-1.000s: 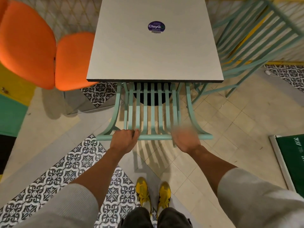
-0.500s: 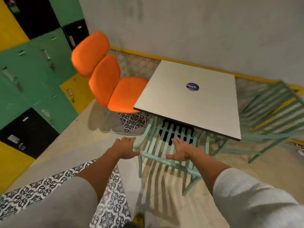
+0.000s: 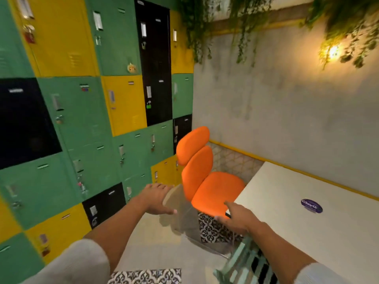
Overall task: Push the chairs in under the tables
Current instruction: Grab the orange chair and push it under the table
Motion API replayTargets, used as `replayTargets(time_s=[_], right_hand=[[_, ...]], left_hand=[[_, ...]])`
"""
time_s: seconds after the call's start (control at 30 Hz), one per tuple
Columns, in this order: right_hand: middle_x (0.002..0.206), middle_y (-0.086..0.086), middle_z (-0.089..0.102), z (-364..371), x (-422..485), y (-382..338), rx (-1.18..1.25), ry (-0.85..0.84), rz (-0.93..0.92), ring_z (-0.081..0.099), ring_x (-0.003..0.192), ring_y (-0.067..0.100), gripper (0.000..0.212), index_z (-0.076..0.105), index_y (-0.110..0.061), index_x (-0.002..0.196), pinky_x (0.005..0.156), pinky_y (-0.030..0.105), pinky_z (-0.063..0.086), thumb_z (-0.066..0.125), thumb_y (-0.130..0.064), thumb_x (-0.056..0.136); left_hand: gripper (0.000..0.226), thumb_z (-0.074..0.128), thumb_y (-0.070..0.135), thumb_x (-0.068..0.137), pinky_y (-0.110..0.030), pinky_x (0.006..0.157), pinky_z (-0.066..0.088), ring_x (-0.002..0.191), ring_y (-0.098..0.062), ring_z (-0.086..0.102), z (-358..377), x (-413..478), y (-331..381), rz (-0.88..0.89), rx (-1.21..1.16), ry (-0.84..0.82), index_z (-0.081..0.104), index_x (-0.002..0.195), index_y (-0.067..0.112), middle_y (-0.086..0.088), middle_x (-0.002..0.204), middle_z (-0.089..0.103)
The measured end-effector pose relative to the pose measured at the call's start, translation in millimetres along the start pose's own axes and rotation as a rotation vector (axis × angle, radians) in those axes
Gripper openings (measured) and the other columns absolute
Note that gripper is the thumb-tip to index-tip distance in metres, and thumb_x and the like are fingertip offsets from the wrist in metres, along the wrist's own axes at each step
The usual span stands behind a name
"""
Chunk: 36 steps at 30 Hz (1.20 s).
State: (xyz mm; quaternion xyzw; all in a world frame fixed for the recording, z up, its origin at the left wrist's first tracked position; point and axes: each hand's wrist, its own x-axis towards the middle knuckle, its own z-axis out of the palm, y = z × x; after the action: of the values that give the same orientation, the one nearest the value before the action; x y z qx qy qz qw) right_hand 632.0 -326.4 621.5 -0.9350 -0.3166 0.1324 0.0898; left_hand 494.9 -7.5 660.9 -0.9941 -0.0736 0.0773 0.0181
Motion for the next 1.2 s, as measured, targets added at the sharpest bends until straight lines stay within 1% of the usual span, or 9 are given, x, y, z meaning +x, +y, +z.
replayTargets(time_s=[0.13,0.3,0.43,0.57,0.67,0.77,0.9,1.03,1.2], right_hand=[[0.165,0.009,0.042,-9,33,-36,-0.024,-0.006,-0.012,0.047,0.146,0.030,0.094,0.027,-0.018,0.165,0.114,0.041,0.043,0.051,-0.074,0.094],[0.162,0.012,0.046,-21,101,-89,-0.064,0.014,0.007,0.047,0.145,0.032,0.094,0.033,-0.012,0.163,0.113,0.043,0.044,0.053,-0.074,0.095],[0.149,0.013,0.058,-40,168,-150,-0.047,0.036,0.026,0.056,0.133,0.034,0.085,0.044,-0.012,0.154,0.104,0.047,0.050,0.052,-0.074,0.097],[0.150,0.014,0.057,-41,223,-193,-0.047,0.028,0.039,0.057,0.133,0.035,0.086,0.043,-0.009,0.155,0.106,0.051,0.050,0.052,-0.073,0.098],[0.150,0.014,0.057,-46,269,-224,-0.054,0.017,0.070,0.057,0.132,0.035,0.087,0.044,-0.010,0.154,0.105,0.051,0.050,0.052,-0.075,0.096],[0.150,0.016,0.056,-69,313,-249,-0.065,0.048,0.079,0.056,0.134,0.037,0.086,0.045,-0.010,0.153,0.105,0.049,0.050,0.052,-0.075,0.096],[0.157,0.017,0.050,-90,376,-265,-0.085,0.054,0.093,0.050,0.141,0.037,0.092,0.040,-0.008,0.158,0.110,0.049,0.048,0.052,-0.075,0.096],[0.160,0.019,0.045,-80,454,-261,-0.080,0.007,0.144,0.049,0.142,0.038,0.099,0.033,-0.006,0.161,0.111,0.049,0.047,0.053,-0.077,0.094],[0.156,0.021,0.048,-64,561,-240,-0.005,-0.016,0.278,0.052,0.138,0.039,0.095,0.033,-0.005,0.160,0.109,0.047,0.050,0.055,-0.072,0.096]], left_hand=[[0.118,0.056,0.092,0.083,-0.055,0.132,0.018,0.165,-0.029,0.020,-14,22,-42,0.025,0.000,0.033,0.014,0.172,0.027,-0.005,0.179,0.023],[0.119,0.060,0.089,0.083,-0.055,0.134,0.014,0.166,-0.028,0.015,-15,68,-108,0.088,0.016,0.026,0.012,0.172,0.027,-0.003,0.180,0.017],[0.108,0.067,0.077,0.089,-0.054,0.132,0.024,0.163,-0.028,0.024,-38,107,-188,0.130,0.043,0.066,0.020,0.171,0.024,-0.005,0.177,0.026],[0.100,0.071,0.069,0.092,-0.052,0.129,0.030,0.159,-0.028,0.031,-38,140,-248,0.190,0.043,0.069,0.026,0.169,0.022,-0.007,0.174,0.032],[0.103,0.071,0.071,0.090,-0.051,0.129,0.030,0.160,-0.028,0.031,-41,172,-290,0.220,0.030,0.050,0.025,0.169,0.023,-0.005,0.175,0.031],[0.108,0.065,0.080,0.088,-0.053,0.130,0.029,0.161,-0.028,0.029,-64,207,-321,0.226,0.037,0.062,0.022,0.170,0.023,-0.004,0.177,0.028],[0.113,0.063,0.084,0.086,-0.058,0.129,0.029,0.162,-0.031,0.027,-74,254,-341,0.264,0.018,0.049,0.020,0.171,0.024,-0.005,0.177,0.027],[0.115,0.064,0.085,0.085,-0.059,0.129,0.029,0.162,-0.031,0.028,-62,312,-366,0.270,0.017,0.030,0.019,0.171,0.023,-0.005,0.177,0.028],[0.115,0.065,0.084,0.085,-0.060,0.130,0.028,0.162,-0.032,0.026,-52,392,-418,0.300,0.067,-0.054,0.017,0.172,0.024,-0.004,0.178,0.026]])
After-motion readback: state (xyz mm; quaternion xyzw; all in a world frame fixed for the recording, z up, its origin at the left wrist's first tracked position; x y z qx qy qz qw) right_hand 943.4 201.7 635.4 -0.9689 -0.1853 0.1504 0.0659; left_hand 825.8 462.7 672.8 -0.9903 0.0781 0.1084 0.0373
